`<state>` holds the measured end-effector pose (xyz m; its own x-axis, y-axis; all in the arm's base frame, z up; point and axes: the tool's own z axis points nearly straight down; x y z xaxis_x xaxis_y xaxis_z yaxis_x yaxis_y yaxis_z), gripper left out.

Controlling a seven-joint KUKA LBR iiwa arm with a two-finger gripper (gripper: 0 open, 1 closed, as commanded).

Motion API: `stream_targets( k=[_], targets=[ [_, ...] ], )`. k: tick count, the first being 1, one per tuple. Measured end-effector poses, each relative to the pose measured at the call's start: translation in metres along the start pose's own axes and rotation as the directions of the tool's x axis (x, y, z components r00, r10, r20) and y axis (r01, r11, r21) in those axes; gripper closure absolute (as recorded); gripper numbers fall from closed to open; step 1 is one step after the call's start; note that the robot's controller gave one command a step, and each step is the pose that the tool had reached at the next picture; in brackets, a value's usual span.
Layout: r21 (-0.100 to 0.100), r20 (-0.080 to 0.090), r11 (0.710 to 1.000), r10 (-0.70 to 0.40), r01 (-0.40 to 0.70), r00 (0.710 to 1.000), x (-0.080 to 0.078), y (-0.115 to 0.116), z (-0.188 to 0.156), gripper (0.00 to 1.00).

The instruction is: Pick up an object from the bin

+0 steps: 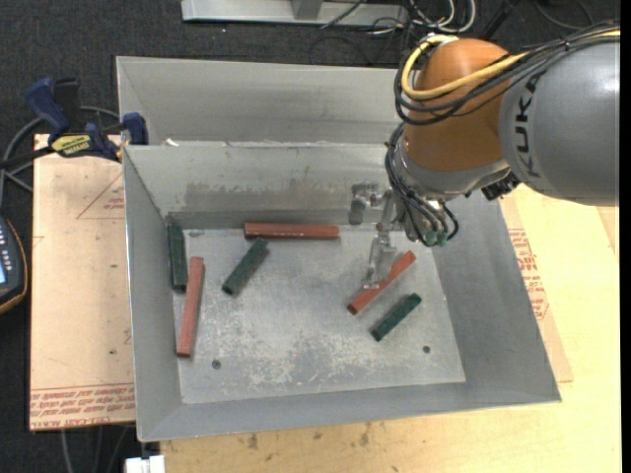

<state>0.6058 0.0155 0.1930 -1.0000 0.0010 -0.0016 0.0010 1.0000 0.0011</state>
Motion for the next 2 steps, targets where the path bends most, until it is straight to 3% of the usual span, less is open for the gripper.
stream_targets(
  k=[1,2],
  targets=[
    [-0.001,-0.004,0.932,-0.361,0.361,0.932,-0.001,-0.021,0.104,0.0],
    [-0.001,-0.004,0.928,-0.372,0.372,0.928,0.042,-0.055,0.123,0.0]
  ],
)
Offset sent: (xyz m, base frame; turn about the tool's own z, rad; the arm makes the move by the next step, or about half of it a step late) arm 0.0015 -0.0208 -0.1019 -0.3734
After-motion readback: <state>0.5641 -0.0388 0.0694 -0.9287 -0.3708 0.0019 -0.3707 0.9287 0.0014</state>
